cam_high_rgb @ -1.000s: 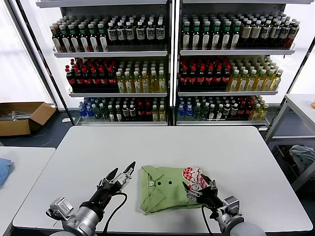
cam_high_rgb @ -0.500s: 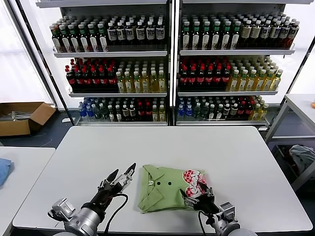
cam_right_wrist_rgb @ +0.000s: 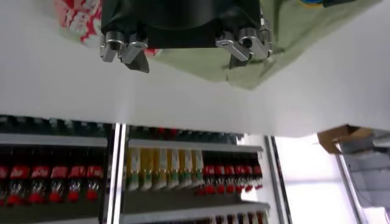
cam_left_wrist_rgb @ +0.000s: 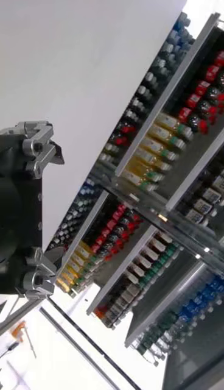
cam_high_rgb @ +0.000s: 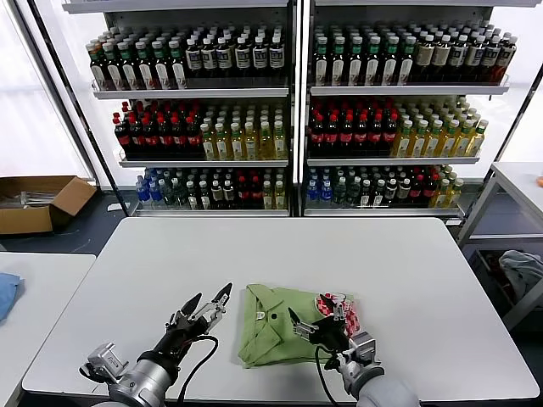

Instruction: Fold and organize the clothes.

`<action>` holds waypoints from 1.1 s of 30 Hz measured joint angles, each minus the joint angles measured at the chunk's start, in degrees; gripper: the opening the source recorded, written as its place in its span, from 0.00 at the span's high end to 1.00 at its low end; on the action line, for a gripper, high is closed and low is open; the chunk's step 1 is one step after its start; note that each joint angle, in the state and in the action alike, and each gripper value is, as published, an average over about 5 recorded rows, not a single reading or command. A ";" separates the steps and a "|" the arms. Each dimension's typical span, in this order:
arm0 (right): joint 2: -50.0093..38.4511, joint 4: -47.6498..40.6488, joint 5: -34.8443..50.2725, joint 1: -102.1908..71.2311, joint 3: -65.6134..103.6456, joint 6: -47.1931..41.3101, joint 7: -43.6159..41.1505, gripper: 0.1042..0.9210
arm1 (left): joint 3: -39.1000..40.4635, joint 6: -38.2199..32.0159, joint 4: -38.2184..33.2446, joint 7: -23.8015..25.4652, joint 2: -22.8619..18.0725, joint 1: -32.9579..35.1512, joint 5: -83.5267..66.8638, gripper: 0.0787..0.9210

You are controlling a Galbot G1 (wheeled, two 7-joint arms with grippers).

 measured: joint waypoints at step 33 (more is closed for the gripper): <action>0.03 11.61 2.29 -15.42 27.07 10.88 -10.32 0.12 | -12.17 -17.54 12.25 19.36 4.10 -1.09 28.86 0.12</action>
